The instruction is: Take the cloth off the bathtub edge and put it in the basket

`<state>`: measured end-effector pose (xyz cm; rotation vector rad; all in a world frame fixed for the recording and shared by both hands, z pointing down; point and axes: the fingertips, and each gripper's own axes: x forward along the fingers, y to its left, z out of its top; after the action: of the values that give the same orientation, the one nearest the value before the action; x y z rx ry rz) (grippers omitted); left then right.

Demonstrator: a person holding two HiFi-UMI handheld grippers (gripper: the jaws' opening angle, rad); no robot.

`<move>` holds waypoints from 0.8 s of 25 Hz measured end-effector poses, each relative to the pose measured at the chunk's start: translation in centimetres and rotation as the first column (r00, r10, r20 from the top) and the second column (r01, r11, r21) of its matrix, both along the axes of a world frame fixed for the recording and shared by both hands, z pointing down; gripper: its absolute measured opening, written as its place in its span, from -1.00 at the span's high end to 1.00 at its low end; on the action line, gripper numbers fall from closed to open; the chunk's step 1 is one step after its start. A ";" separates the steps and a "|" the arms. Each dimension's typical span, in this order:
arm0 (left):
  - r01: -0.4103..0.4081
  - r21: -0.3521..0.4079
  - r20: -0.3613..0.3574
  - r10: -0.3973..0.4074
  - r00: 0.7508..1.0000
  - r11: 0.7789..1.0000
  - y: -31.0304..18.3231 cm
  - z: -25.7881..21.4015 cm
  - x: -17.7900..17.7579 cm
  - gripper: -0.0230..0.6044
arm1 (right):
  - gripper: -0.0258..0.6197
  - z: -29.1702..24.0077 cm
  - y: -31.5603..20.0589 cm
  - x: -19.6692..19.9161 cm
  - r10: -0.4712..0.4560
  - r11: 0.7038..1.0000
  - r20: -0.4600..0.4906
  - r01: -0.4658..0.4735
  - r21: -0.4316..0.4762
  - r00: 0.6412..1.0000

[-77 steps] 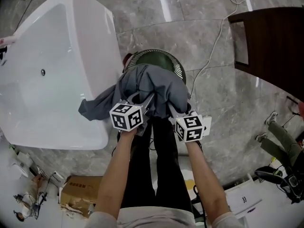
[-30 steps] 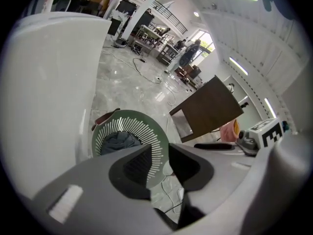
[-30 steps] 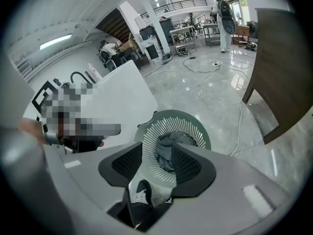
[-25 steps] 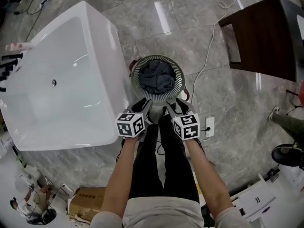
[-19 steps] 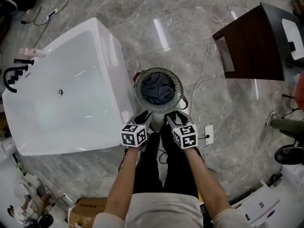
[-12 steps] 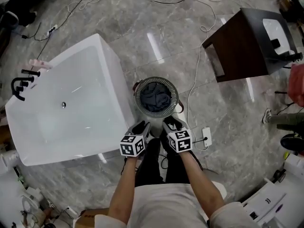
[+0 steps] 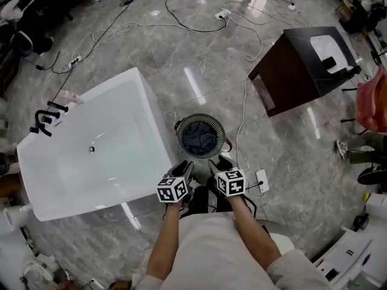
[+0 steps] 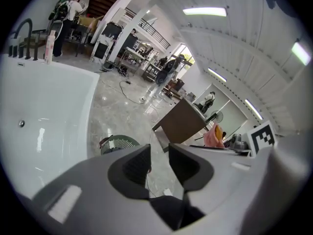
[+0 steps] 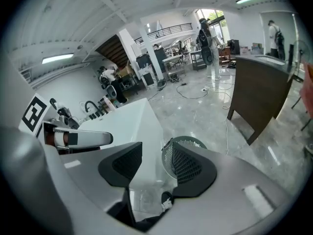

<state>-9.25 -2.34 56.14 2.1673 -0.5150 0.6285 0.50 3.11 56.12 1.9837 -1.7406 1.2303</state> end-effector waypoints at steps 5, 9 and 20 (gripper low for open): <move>-0.104 0.072 -0.002 0.104 0.995 0.992 1.4 -2.6 0.7 0.41 | 0.38 -1.1 1.4 0.0 -0.060 0.998 0.005 0.060 -0.016 0.998; -0.151 0.111 0.056 0.146 0.988 0.982 0.7 -2.5 -1.1 0.41 | 0.38 -1.6 1.6 -0.7 -0.094 0.995 -0.004 0.093 -0.037 0.996; -0.224 0.161 0.084 0.212 0.974 0.961 0.8 -2.8 0.1 0.41 | 0.38 -2.8 1.1 -1.9 -0.158 0.987 -0.052 0.157 -0.008 0.986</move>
<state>-9.18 -1.51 53.33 2.3918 -0.3779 0.8041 -1.37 4.19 53.33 1.8191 -1.8286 1.1195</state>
